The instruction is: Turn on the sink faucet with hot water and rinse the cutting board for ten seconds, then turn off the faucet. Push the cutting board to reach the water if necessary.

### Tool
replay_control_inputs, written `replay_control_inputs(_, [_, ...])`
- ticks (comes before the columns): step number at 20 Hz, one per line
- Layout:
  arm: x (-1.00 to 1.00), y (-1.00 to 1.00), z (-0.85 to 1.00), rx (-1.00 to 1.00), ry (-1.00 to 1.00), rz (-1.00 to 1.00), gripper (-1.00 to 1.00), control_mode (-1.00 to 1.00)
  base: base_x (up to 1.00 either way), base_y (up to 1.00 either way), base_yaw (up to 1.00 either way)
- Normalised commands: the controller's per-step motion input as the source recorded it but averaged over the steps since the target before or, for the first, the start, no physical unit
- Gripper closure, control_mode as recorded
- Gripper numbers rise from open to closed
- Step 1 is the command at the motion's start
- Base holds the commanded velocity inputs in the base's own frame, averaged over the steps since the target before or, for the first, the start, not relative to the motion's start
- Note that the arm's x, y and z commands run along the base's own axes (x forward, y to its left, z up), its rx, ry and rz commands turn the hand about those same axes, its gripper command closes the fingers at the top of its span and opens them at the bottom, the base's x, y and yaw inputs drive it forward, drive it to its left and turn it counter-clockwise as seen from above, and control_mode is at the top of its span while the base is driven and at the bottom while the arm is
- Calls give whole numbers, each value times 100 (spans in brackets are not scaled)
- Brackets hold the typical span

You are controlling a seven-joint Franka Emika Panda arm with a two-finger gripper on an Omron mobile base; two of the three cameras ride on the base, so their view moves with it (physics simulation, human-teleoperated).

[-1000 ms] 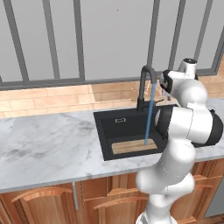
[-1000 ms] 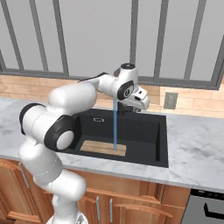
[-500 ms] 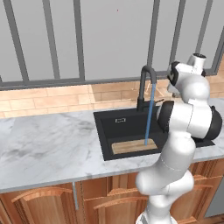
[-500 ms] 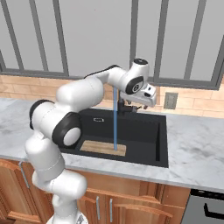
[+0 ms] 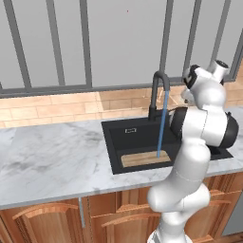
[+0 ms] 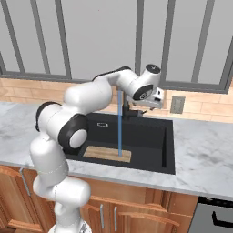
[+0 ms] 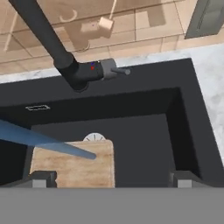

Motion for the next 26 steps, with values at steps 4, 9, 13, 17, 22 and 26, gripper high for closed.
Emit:
replay_control_inputs(4, [31, -39, 0, 16, -6, 22, -100, -100, 0, 0, 0])
replay_control_inputs(9, [28, -41, 0, 14, 0, 18, -100, -100, 0, 0, 0])
replay_control_inputs(13, [26, -34, 0, 9, 0, 17, -100, -100, 0, 0, 0])
replay_control_inputs(17, [5, -4, 0, 0, 0, 8, -100, -100, 0, 0, 0])
replay_control_inputs(22, [0, 0, 0, 0, 0, 3, -100, -100, 0, 0, 0])
replay_control_inputs(26, [0, 0, 0, 0, 0, 0, -100, -100, 0, 0, 0])
